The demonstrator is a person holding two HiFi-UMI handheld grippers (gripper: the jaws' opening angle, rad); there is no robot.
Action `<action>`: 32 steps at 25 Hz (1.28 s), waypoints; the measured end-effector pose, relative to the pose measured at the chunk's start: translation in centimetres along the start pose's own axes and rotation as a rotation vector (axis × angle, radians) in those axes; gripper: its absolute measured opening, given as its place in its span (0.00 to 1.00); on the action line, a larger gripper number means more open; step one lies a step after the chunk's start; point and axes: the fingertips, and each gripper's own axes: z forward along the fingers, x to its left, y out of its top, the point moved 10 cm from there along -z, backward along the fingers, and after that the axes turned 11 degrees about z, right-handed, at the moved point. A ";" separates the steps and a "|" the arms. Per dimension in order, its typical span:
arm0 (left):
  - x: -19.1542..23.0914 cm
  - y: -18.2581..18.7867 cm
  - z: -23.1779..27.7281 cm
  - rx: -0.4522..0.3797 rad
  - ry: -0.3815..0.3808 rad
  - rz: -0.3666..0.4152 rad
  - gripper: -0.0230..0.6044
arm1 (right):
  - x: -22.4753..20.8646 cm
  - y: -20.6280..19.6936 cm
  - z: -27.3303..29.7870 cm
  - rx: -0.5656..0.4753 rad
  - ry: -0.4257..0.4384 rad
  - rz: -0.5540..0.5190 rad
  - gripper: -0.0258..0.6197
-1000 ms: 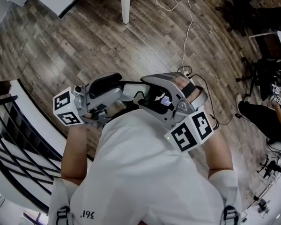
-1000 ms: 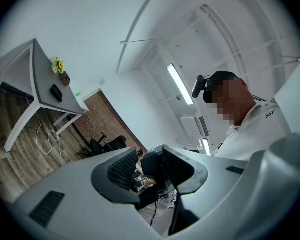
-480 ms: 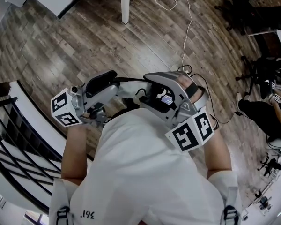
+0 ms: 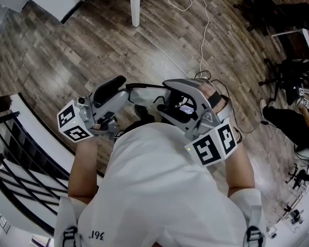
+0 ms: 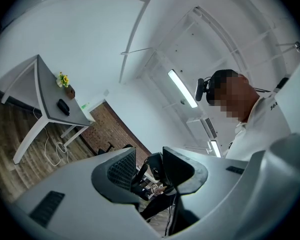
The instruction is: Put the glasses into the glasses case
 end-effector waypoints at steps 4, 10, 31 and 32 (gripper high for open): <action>1.0 -0.2 0.5 -0.003 0.030 -0.018 0.30 | -0.9 -1.0 -0.1 0.009 -0.005 0.027 0.50; 3.8 0.5 2.3 -0.015 0.101 -0.031 0.30 | -4.7 -2.9 0.5 0.005 -0.001 0.026 0.50; 14.6 3.0 19.6 -0.012 0.189 -0.014 0.30 | -27.6 -12.4 0.4 -0.073 -0.001 -0.010 0.50; 15.0 3.1 20.2 -0.013 0.191 -0.012 0.30 | -28.5 -12.7 0.4 -0.074 -0.005 -0.011 0.50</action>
